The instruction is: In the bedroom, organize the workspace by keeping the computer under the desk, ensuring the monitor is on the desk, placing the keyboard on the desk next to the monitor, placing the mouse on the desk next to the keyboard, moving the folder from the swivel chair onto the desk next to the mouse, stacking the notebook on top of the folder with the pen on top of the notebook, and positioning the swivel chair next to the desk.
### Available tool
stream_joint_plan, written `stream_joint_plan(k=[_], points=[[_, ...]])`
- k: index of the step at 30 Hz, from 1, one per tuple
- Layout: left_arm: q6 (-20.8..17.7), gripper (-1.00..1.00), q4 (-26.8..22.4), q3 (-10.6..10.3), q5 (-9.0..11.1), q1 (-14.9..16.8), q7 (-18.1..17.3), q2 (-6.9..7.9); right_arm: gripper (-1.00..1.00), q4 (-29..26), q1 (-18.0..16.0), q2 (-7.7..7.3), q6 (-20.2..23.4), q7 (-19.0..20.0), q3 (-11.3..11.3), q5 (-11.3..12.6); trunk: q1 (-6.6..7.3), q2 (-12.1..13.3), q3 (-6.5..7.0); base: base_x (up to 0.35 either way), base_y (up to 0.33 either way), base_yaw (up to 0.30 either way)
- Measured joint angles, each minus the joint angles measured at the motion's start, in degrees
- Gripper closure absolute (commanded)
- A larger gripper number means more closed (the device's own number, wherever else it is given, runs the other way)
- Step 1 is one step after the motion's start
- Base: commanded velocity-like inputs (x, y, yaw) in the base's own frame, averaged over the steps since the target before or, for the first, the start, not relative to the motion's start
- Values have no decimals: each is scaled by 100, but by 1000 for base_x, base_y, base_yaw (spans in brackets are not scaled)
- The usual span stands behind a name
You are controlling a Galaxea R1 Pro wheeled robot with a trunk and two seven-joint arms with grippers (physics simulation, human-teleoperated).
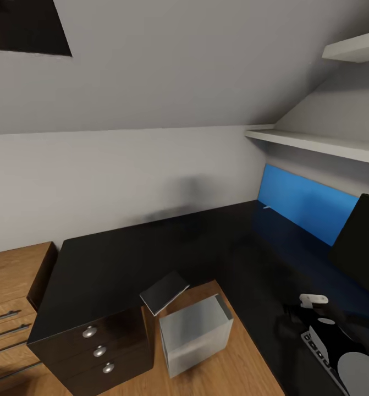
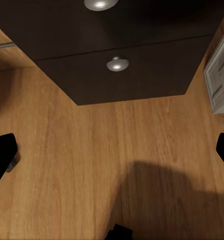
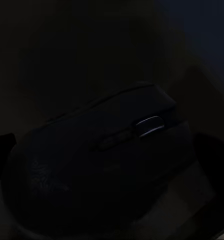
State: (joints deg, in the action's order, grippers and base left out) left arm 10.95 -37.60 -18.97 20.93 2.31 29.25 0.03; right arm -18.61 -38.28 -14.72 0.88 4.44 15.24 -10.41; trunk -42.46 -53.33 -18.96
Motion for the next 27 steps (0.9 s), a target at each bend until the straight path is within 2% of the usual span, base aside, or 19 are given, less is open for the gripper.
stream_joint_plan(k=[5,27], points=[[0,-100,-1,0,0,0,3,0,100,-9,0,-4,6,0,2,0,-110,-201,-90,0,0,0],[0,-100,4,17,0,0,5,0,100,-29,-9,-8,72,-62,1,-8,-111,-202,-91,0,0,0]])
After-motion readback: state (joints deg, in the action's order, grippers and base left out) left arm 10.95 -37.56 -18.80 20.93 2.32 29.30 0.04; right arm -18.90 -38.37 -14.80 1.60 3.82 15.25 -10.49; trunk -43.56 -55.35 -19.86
